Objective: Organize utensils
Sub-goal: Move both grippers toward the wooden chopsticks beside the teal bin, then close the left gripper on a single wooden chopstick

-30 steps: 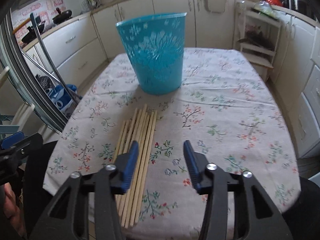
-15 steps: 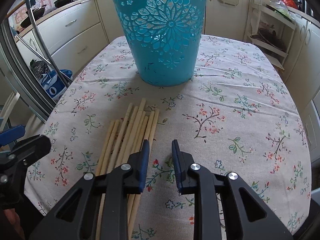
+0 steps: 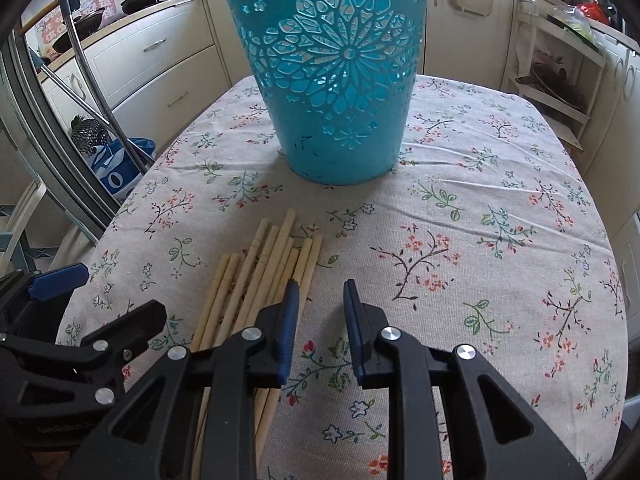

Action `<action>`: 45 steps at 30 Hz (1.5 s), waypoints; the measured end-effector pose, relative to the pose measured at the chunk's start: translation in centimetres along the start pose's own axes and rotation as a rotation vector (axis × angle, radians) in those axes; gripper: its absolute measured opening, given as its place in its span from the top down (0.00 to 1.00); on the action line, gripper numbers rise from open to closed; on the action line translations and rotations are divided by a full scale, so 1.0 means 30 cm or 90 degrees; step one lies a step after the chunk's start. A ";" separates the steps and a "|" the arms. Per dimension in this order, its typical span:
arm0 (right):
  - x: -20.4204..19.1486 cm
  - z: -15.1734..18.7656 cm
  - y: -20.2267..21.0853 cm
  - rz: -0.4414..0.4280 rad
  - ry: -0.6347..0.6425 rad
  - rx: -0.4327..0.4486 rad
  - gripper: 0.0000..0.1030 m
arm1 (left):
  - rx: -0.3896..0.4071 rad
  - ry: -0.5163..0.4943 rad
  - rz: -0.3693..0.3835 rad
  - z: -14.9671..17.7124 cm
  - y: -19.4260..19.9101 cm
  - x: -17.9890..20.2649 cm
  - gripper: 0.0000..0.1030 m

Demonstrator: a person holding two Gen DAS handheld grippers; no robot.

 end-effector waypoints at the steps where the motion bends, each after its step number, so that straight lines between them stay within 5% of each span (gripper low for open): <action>1: 0.002 -0.002 -0.002 0.003 0.004 -0.001 0.77 | -0.001 0.000 -0.001 0.001 -0.004 -0.004 0.08; 13: 0.094 0.023 0.027 0.030 0.041 -0.015 0.87 | -0.003 -0.029 -0.020 -0.016 -0.028 0.046 0.08; 28: 0.122 0.044 0.042 -0.023 0.003 0.016 0.87 | -0.014 -0.050 -0.052 -0.033 -0.064 0.091 0.08; 31: 0.125 0.045 0.043 -0.029 0.001 0.017 0.87 | -0.002 -0.069 -0.037 -0.030 -0.055 0.114 0.23; 38: 0.145 0.047 0.053 -0.038 0.006 0.016 0.88 | 0.013 -0.116 0.072 -0.022 -0.035 0.175 0.84; 40: 0.149 0.046 0.055 -0.045 0.008 0.015 0.88 | 0.008 -0.131 0.118 -0.025 -0.037 0.188 0.93; 45: 0.147 0.042 0.053 -0.059 0.011 0.009 0.89 | -0.002 -0.131 0.195 -0.061 -0.059 0.154 0.95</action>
Point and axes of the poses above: each gripper's, at about its wrist camera, not at the fingertips, and y roughly against the way its jaws point, x to its right, z to its underside, the point moved 4 cm from there along -y, roughly the way its jaws point, and after that the axes turned 9 degrees about -x, right-handed, at the moved point
